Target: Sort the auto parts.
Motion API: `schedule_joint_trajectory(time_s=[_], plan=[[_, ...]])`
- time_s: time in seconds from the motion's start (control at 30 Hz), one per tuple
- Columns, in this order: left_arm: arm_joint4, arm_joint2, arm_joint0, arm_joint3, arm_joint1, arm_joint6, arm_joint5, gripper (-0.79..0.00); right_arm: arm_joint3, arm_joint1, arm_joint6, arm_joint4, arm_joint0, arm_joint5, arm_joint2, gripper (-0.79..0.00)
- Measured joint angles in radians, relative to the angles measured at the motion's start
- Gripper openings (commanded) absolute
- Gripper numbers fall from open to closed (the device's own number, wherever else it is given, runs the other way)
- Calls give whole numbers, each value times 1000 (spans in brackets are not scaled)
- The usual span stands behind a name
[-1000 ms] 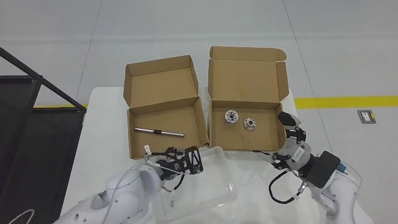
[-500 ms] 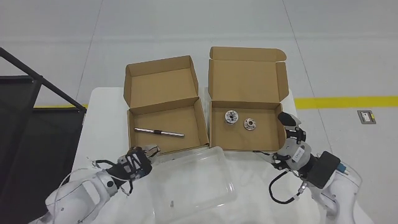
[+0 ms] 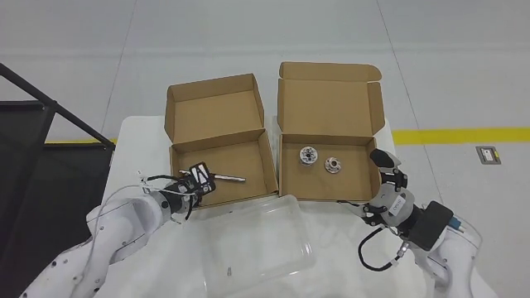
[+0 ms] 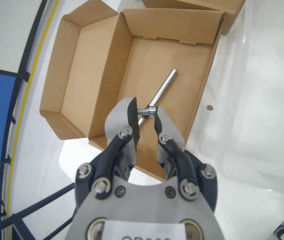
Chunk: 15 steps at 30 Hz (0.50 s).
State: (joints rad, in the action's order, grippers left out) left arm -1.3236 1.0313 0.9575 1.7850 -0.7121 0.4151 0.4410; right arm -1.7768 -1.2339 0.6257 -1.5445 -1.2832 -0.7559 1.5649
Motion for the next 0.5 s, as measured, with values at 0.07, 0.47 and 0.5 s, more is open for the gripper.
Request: schedule_joint_trajectory(time_s=[0.07, 0.47, 0.5], plan=[[0, 0, 0, 0, 0, 0, 0, -785, 0, 0, 0, 0, 0, 0, 0, 0], [191, -34, -112, -222, -45, -45, 92, -785, 0, 0, 0, 0, 0, 0, 0, 0], [204, -56, -145, -266, -58, -52, 100, -785, 0, 0, 0, 0, 0, 0, 0, 0]])
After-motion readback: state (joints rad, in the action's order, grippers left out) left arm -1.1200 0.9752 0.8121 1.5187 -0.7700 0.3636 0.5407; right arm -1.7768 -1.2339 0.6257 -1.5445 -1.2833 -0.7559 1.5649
